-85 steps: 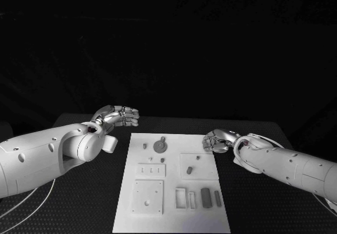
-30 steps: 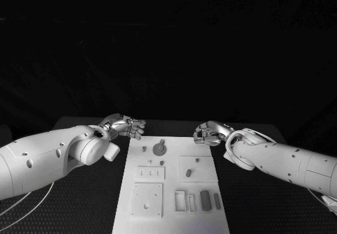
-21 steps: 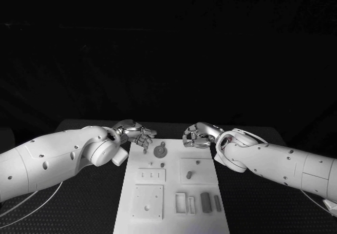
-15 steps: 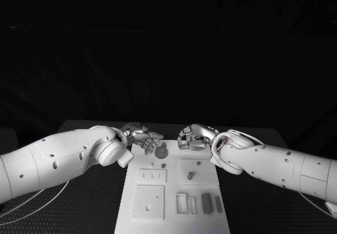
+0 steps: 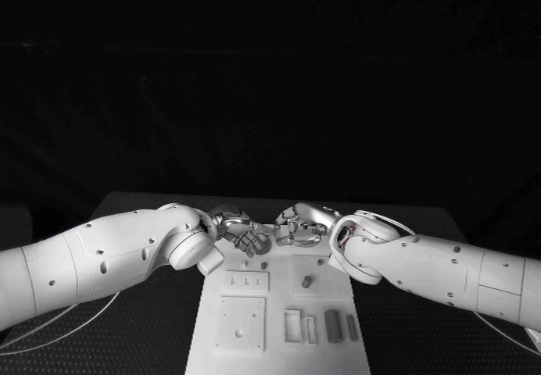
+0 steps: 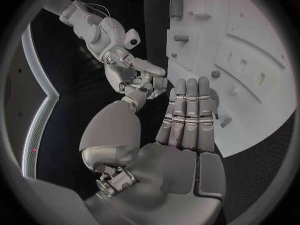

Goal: Assemble the parts on the task board

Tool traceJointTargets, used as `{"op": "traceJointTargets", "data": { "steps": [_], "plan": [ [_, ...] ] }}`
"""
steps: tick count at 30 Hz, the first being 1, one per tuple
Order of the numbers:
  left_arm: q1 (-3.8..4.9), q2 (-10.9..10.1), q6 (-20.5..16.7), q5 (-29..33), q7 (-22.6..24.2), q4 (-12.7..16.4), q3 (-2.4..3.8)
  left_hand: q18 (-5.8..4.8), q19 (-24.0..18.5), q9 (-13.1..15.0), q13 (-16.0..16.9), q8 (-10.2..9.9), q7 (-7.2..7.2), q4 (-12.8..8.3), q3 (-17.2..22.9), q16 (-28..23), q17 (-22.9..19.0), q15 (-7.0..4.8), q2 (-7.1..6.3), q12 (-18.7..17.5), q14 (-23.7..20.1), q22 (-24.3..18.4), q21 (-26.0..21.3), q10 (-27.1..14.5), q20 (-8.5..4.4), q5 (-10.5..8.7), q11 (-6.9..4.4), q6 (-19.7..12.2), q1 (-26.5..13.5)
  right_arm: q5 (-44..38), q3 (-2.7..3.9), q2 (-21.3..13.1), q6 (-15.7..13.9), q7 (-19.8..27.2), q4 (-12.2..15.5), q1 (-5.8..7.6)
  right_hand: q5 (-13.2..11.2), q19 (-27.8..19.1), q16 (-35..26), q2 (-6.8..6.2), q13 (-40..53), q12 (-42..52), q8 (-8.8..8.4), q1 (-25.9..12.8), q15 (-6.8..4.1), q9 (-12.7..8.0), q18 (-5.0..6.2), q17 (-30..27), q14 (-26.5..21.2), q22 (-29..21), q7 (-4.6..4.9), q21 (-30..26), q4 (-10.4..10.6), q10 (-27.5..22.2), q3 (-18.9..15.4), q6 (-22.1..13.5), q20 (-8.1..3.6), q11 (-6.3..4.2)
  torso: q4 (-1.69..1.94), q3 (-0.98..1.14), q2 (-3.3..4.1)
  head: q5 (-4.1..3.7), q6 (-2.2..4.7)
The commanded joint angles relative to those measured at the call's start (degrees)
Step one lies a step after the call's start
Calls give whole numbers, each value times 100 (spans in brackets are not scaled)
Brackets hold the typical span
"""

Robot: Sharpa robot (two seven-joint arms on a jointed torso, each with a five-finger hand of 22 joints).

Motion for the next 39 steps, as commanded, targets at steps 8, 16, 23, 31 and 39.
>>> {"op": "traceJointTargets", "data": {
  "steps": [8,16,23,31,39],
  "plan": [
    [7,46,136,-42,16,33,4,45,-38,-12,32,1,-8,56,-9,-40,37,-6,4,-18,-25,25,-27,-6,-11,-18,-15,71,-77,-73,4,76,133,-34,49,0,10,11,6,-13,-5,37,17,53,-41,5,438,-4,0,86,5,28,-7,-2,-39,795,-45,-29,-3,0,8,-11,-31],
    [6,57,99,14,74,54,4,47,-32,-15,46,5,-16,77,-10,-47,56,-12,17,-17,-13,34,-29,10,-15,-18,-23,92,-92,-100,4,115,163,-36,58,0,10,12,4,-12,-5,36,17,53,-43,10,438,-9,-3,85,4,27,-7,-2,-40,791,-47,-30,1,-7,5,-25,-39],
    [6,75,142,18,46,57,5,50,-27,-17,56,7,-21,70,-4,-52,71,-16,39,-18,-5,43,-30,20,-20,-18,-28,106,-76,-100,4,129,166,-26,82,-1,10,13,3,-10,-6,36,18,52,-44,16,438,-9,-3,84,3,26,-7,-3,-42,789,-50,-32,5,-1,3,-32,-41],
    [6,88,106,54,51,36,5,47,-16,-24,90,12,-35,-24,5,-72,122,-26,158,-26,18,72,-34,47,-27,-18,-41,143,22,-100,4,158,181,-19,98,-1,10,14,3,-8,-6,37,19,51,-45,21,438,-9,-3,83,2,25,-7,-3,-43,787,-52,-33,1,-2,5,-35,-51],
    [6,99,105,64,50,29,5,45,3,-26,122,24,-55,-131,10,-86,167,-40,252,-29,49,96,-37,80,-37,-17,-56,187,105,-100,4,163,193,-35,85,-1,10,15,2,-8,-6,37,19,50,-47,26,438,-9,-3,82,1,24,-8,-3,-45,786,-54,-34,3,-5,2,-38,-69]
  ]
}}
